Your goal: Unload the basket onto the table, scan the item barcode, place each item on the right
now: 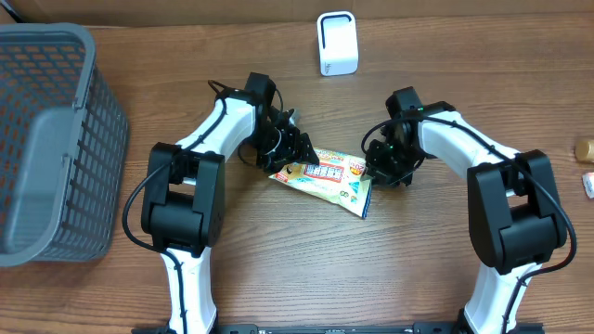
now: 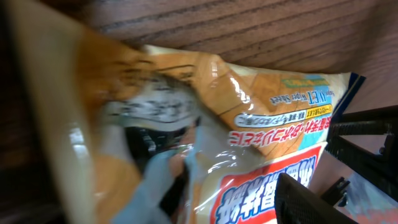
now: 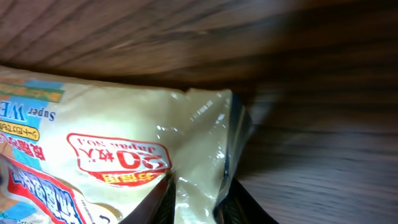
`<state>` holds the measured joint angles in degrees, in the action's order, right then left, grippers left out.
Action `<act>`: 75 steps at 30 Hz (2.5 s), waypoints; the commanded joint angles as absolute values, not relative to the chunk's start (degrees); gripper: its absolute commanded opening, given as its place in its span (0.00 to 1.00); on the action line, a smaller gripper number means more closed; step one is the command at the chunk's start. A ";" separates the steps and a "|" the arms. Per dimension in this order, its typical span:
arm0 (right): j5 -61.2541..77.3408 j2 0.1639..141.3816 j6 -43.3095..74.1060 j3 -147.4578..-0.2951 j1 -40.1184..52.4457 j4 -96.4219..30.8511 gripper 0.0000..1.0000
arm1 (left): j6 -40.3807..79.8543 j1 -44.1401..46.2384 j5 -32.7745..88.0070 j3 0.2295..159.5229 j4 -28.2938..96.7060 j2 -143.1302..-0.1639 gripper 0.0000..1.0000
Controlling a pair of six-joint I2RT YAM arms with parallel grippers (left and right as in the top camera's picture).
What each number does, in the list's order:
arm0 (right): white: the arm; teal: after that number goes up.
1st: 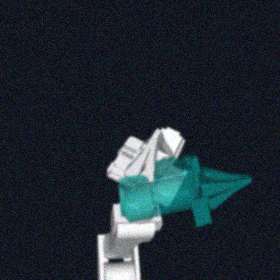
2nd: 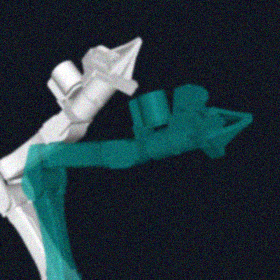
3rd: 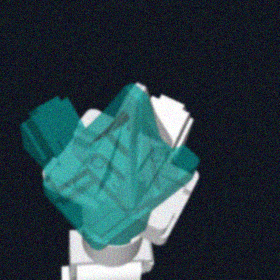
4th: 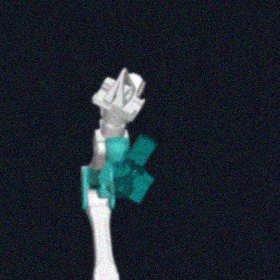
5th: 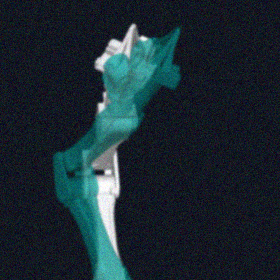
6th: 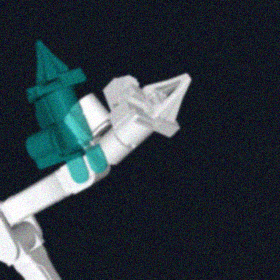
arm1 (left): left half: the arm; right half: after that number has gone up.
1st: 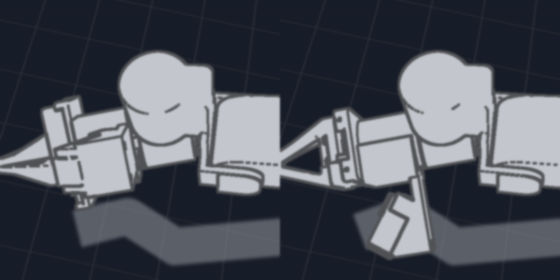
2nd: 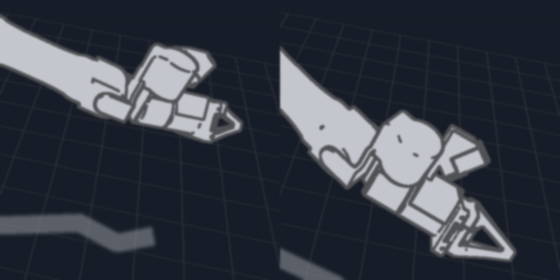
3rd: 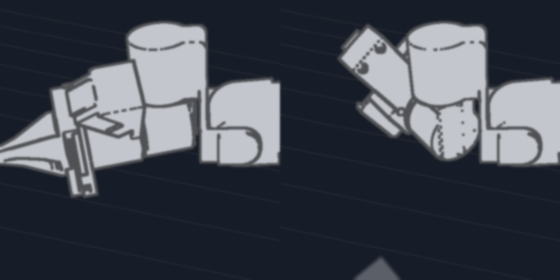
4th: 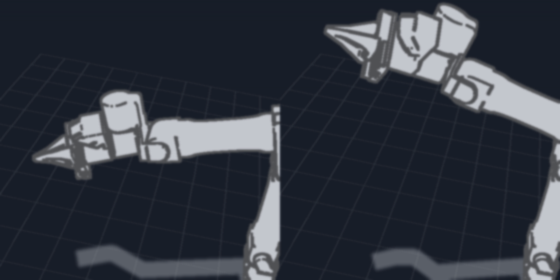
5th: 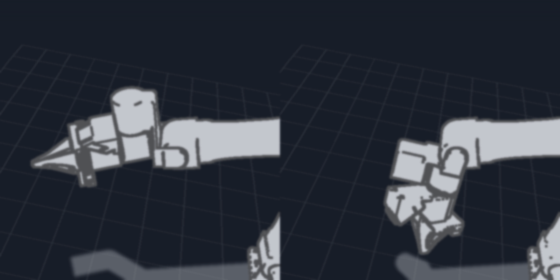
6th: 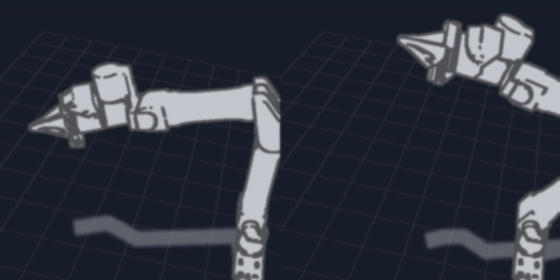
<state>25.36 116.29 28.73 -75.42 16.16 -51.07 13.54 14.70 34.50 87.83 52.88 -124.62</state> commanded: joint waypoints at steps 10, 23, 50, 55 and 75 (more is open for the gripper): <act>29.04 116.51 31.86 -75.22 18.85 -47.22 0.23 | 15.46 18.04 34.13 86.39 52.45 -125.27 0.25; 15.77 116.38 24.91 -85.06 14.11 -63.70 0.05 | 15.42 14.17 25.65 98.10 63.55 -122.28 0.04; 12.86 116.38 19.64 -90.85 8.23 -71.18 0.11 | 24.58 19.16 -18.09 119.61 85.95 -115.18 0.04; 13.37 116.38 19.64 -90.85 8.23 -71.05 0.15 | 24.73 22.94 -11.62 115.66 83.11 -117.80 0.04; 36.05 121.84 26.33 -89.95 25.76 -37.04 0.82 | 29.36 2.07 -4.95 115.87 84.40 -118.76 0.89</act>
